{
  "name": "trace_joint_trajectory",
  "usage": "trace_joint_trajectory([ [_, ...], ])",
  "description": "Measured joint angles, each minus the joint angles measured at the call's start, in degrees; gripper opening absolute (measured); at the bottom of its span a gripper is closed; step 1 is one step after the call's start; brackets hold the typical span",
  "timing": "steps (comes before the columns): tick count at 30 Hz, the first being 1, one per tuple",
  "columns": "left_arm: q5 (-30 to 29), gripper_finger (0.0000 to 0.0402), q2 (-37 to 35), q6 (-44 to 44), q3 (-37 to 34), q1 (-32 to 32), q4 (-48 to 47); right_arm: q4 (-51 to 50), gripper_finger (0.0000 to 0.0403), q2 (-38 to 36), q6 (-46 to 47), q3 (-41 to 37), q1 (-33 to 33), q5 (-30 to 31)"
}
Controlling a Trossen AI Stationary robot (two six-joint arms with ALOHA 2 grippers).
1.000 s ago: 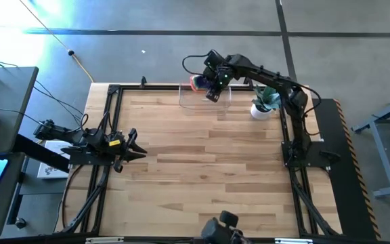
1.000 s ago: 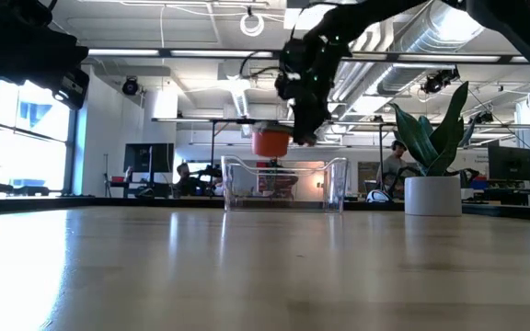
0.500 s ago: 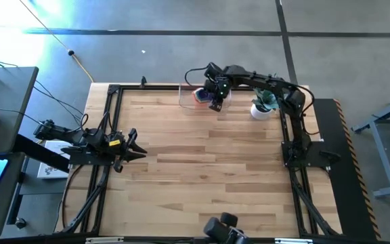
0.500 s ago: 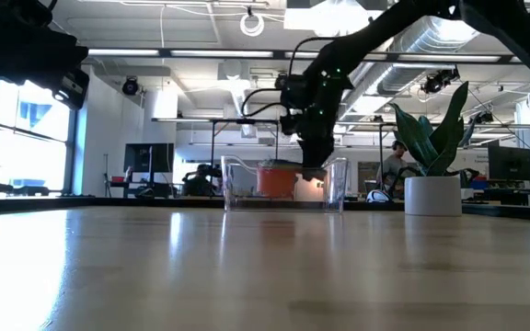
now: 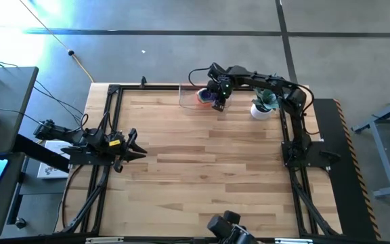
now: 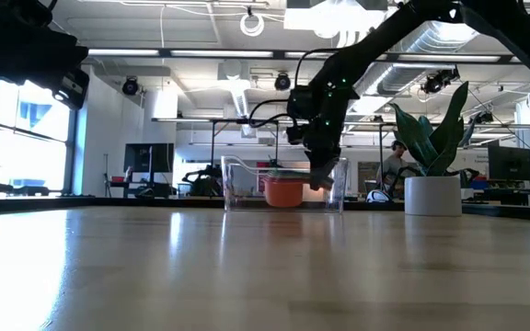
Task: Nest measuring cups in basket
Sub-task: Put the stacked measuring cups into the transparent bin
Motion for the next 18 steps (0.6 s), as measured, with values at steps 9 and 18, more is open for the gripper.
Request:
trace_joint_trajectory([
  [9,0.00,0.0062,0.00,0.00,0.00,-0.02,0.00,0.02,0.0173,-0.04,-1.20,0.00,0.02,-0.17],
  [18,0.00,0.0062,0.00,0.01,0.00,-0.02,0.00,0.15,0.0177,-0.04,-0.11,0.00,0.02,-0.17],
])
